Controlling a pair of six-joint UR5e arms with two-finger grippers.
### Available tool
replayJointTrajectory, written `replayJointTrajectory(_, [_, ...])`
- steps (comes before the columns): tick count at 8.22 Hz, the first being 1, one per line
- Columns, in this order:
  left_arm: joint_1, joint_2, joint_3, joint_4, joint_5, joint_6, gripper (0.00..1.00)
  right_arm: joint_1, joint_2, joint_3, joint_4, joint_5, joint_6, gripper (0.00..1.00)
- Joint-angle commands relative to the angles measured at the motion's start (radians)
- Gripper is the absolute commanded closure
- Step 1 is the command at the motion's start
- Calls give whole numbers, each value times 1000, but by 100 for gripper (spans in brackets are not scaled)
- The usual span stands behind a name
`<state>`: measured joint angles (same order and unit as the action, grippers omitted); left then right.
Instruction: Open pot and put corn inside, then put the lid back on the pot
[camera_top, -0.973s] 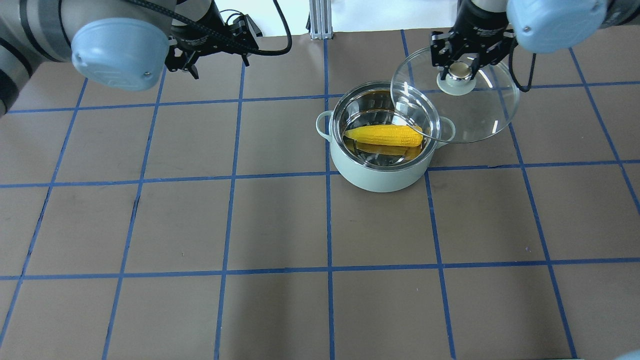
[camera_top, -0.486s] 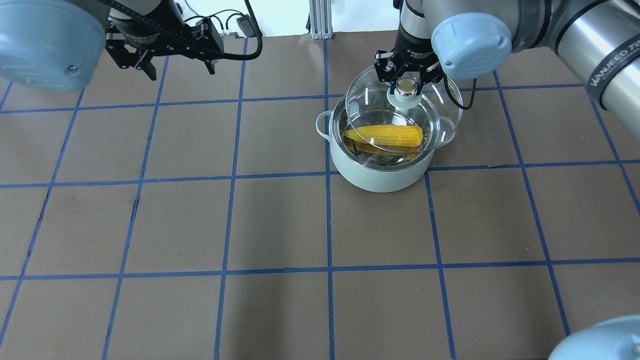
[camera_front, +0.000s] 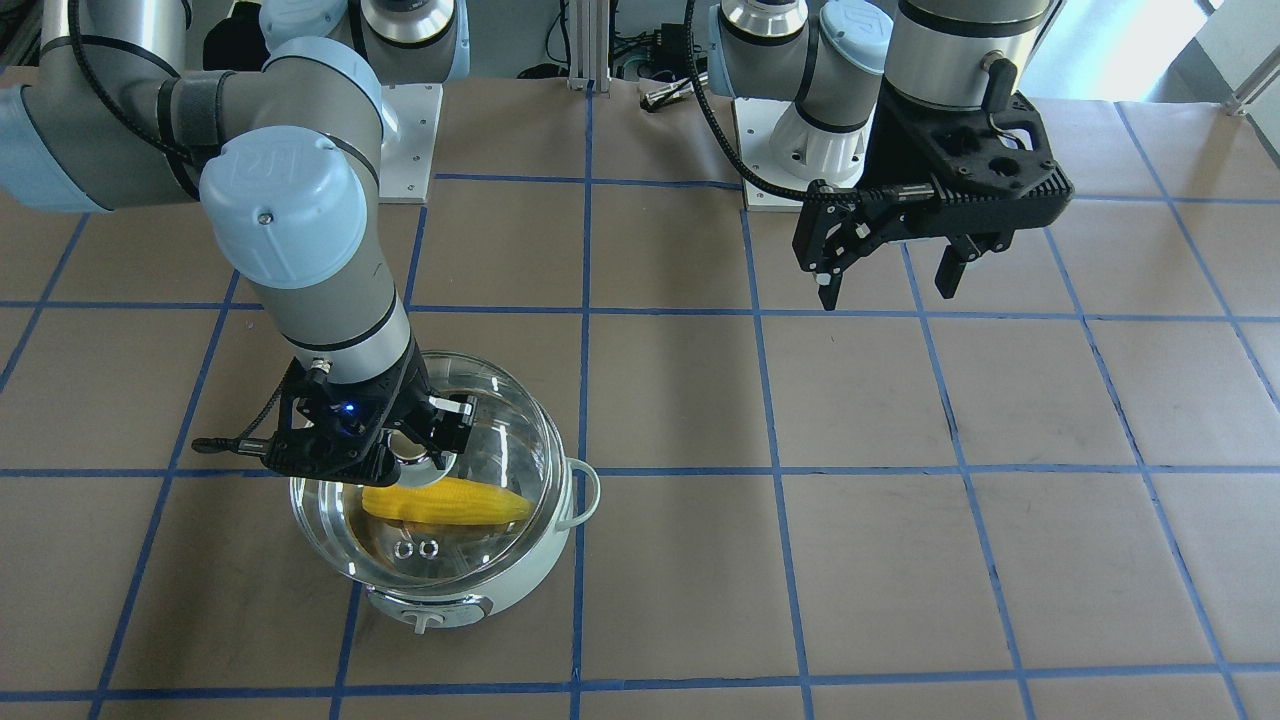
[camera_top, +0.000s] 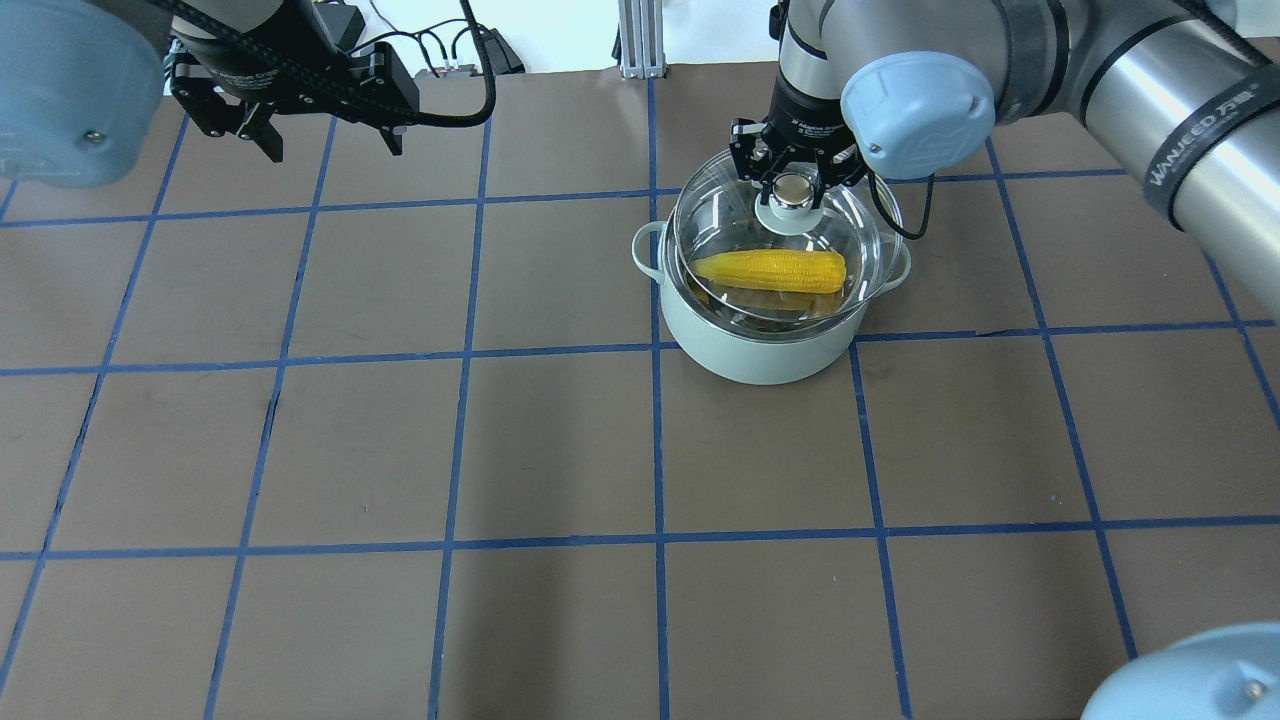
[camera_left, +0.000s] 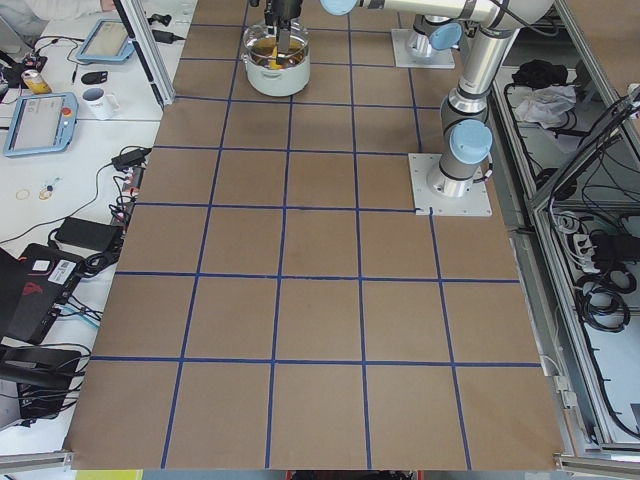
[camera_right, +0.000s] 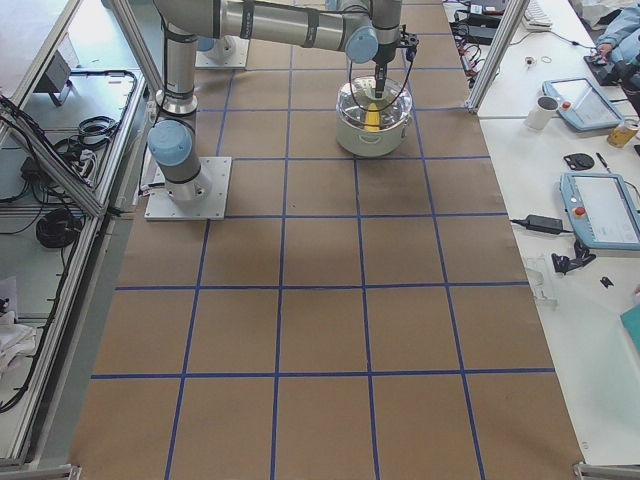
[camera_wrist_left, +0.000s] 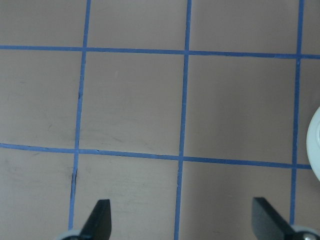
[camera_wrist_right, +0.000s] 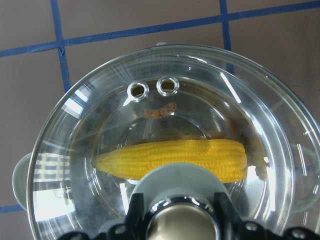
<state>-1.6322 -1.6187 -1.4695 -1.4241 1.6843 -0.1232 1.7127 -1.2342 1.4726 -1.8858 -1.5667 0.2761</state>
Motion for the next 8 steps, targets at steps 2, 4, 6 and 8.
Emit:
replayJointTrajectory(2, [110,-18,-5,7,-61,108,0,1,12,9,-24,20,15,72])
replayJointTrajectory(4, [144,-18,-6,2,-86,114,0,2,16,14,-32,33,35,72])
replayJointTrajectory(6, [164,-24,-26,-6,-145,164,0,15,18,24,-33,31,46,72])
replayJointTrajectory(8, [155,-11,-51,4,-130,140,0,15,19,32,-39,31,38,72])
